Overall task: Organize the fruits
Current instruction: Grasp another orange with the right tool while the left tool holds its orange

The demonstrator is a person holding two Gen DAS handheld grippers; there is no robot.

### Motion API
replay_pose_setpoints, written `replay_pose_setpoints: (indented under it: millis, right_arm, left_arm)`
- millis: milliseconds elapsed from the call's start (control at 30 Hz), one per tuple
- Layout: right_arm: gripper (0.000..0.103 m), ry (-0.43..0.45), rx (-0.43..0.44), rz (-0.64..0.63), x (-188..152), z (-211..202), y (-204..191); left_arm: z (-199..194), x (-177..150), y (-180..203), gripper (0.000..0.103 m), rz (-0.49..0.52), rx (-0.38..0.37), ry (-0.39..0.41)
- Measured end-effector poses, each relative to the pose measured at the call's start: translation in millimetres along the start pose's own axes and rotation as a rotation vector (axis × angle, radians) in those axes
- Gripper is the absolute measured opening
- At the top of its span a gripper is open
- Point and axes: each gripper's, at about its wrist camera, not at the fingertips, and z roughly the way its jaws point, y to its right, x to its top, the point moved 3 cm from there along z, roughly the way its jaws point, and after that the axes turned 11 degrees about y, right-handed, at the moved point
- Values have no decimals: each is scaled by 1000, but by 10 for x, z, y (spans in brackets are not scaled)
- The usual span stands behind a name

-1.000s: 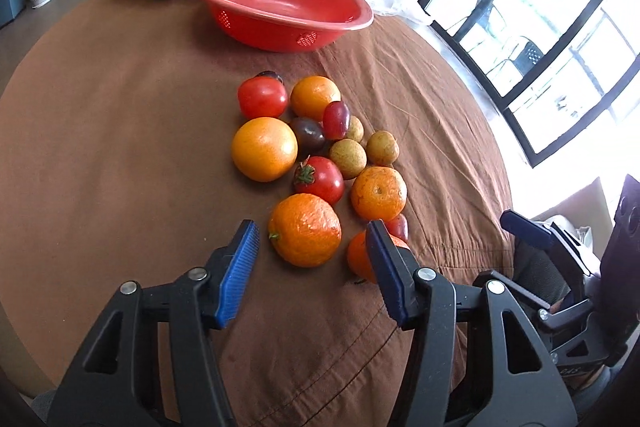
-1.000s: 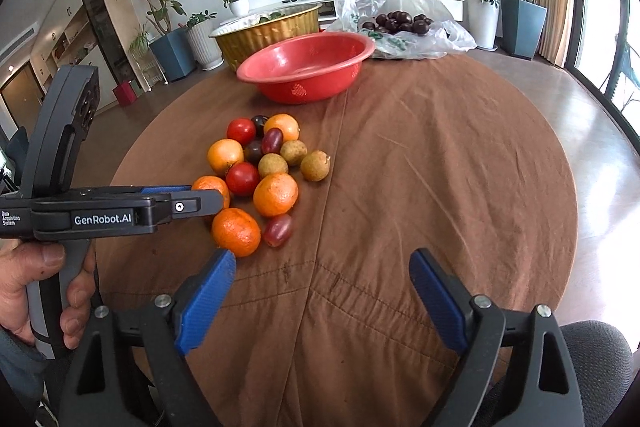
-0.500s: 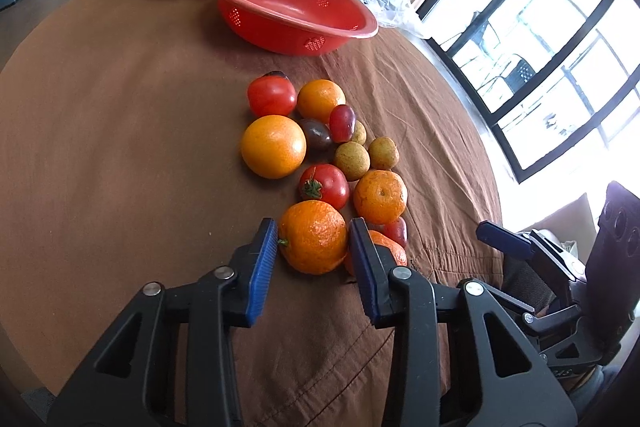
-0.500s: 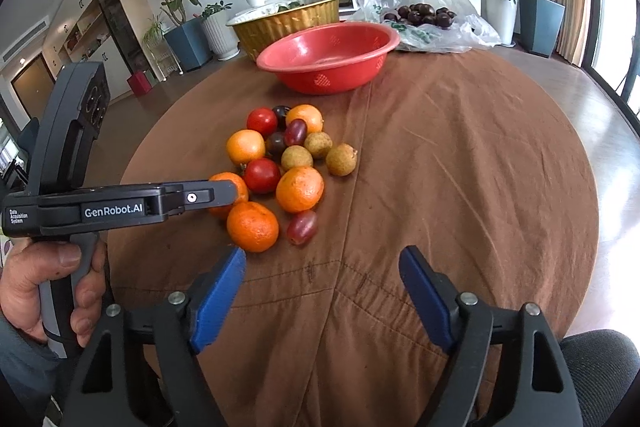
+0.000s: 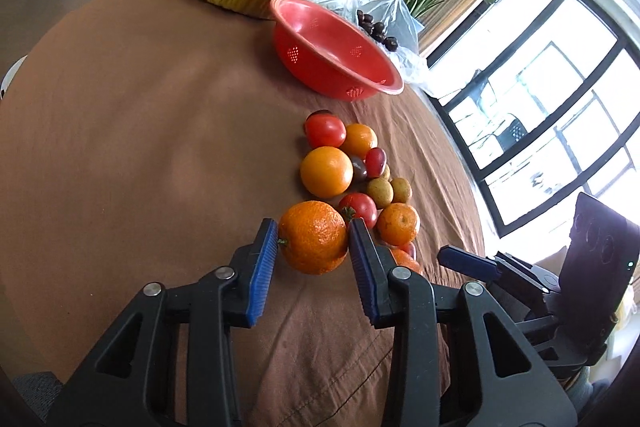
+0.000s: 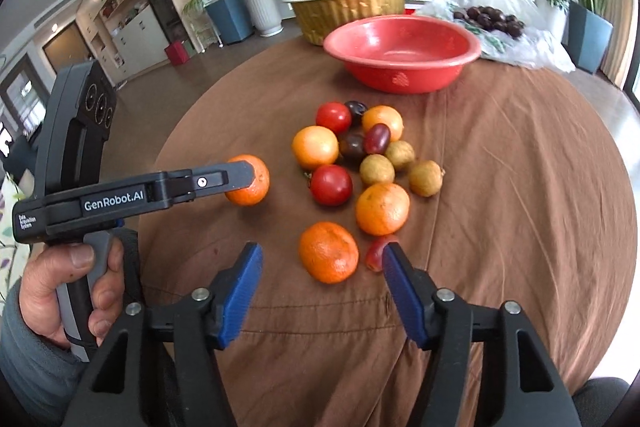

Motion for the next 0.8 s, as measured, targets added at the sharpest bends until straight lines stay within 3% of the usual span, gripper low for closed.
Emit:
replay_pose_setpoints:
  millis: [333, 800]
  right_arm:
    - [47, -64, -27, -249, -49, 203, -179]
    - [34, -70, -93, -319, -97, 290, -169]
  left_arm:
    - [48, -21, 25, 34, 14, -20, -3]
    - [71, -53, 27, 34, 20, -16, -17]
